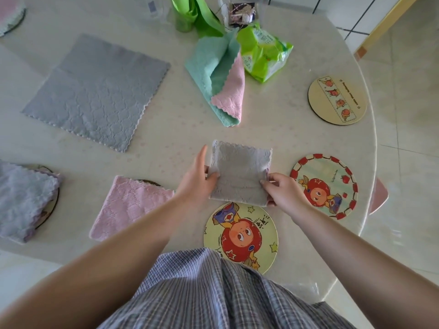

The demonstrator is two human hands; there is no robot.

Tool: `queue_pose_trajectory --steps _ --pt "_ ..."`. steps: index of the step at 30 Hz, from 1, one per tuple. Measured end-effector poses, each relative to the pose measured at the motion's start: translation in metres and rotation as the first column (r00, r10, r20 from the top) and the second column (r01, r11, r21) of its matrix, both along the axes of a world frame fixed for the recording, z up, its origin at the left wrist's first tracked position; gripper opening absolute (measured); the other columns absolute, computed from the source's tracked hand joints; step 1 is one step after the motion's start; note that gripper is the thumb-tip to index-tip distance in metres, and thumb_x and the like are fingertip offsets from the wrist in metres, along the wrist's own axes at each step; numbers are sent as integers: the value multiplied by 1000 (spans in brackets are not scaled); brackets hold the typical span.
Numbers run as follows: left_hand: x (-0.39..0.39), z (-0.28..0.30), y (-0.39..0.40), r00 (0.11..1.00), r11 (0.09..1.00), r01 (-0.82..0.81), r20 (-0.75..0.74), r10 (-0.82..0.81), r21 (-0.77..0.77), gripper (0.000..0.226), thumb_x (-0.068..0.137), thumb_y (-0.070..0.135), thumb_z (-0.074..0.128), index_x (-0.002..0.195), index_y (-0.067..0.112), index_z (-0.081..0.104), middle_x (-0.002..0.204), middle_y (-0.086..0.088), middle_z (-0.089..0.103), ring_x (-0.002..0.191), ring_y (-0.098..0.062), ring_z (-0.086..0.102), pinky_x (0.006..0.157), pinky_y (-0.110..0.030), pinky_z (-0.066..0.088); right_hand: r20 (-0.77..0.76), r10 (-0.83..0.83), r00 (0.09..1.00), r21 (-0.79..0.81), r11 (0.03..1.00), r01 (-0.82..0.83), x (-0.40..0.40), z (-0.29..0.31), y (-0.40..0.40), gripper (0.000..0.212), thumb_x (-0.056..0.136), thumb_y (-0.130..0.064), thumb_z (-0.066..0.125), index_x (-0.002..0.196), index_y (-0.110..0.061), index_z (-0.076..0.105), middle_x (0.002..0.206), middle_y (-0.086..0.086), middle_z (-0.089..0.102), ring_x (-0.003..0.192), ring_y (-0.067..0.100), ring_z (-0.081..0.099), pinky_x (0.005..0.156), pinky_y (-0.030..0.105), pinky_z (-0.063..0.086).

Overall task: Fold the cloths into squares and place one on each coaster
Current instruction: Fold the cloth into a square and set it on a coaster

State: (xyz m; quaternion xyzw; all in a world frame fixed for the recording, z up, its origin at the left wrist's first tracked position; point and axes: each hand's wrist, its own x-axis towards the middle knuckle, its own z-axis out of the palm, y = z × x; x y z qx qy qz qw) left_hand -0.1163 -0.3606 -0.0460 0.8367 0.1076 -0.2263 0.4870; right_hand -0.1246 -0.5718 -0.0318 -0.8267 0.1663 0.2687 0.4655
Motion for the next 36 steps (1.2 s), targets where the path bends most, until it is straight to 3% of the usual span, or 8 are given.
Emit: queue_pose_trajectory --steps 4,7,10,16,20,24,31,36 --pt "2 -1 -3 989 997 56 134 -63 62 69 95 22 47 144 43 3 104 -7 59 79 -22 61 72 -43 54 -9 -45 999 -12 999 45 1 1 2 21 97 -25 47 106 -12 60 76 2 62 61 12 60 45 15 46" --pt "4 -3 -5 973 990 97 199 -116 106 54 97 17 43 144 37 25 113 -2 55 78 -15 54 67 -25 41 15 -51 999 -45 998 52 1 0 2 21 98 -27 44 105 -15 59 69 1 59 54 13 57 48 23 47" --pt "6 -5 -7 969 985 97 211 -126 144 42 97 14 43 138 25 43 122 2 52 98 -11 51 79 -19 34 25 -61 998 -67 996 62 2 -2 4 24 97 -30 44 106 -15 60 67 1 59 55 14 55 55 28 47" --pt "2 -2 -12 923 901 74 312 -224 427 46 92 22 53 136 18 44 139 -6 35 122 -24 40 94 -38 38 139 -211 967 -102 969 226 -5 -3 7 26 94 -33 49 117 -22 51 97 -6 62 79 15 61 68 37 54" --pt "-3 -5 -13 761 844 199 464 -454 499 41 92 22 48 131 12 49 145 -9 39 136 -26 30 107 -49 28 397 121 910 -336 942 21 -19 -1 14 53 90 -21 55 139 -19 34 145 1 32 132 16 32 106 31 29" --pt "-2 -8 -27 727 727 355 316 -610 587 54 94 37 25 141 14 36 153 -4 26 144 -20 12 116 -46 7 322 520 791 -549 783 -291 -15 -10 31 54 97 -30 41 147 -19 23 157 4 10 145 19 1 116 44 2" --pt "4 -24 -17 748 592 390 132 -650 705 74 87 61 9 149 20 7 158 1 -1 144 -14 -6 115 -49 -5 153 656 739 -706 596 -384 -8 -30 14 70 90 -64 12 148 -27 12 158 2 2 145 19 -3 115 52 -2" --pt "4 -20 -17 755 590 405 108 -646 698 74 88 62 13 149 21 2 157 1 -7 143 -13 -10 116 -49 -6 132 609 782 -712 607 -352 -11 -32 8 79 85 -69 8 149 -22 6 158 4 -1 145 21 -4 116 48 -2"
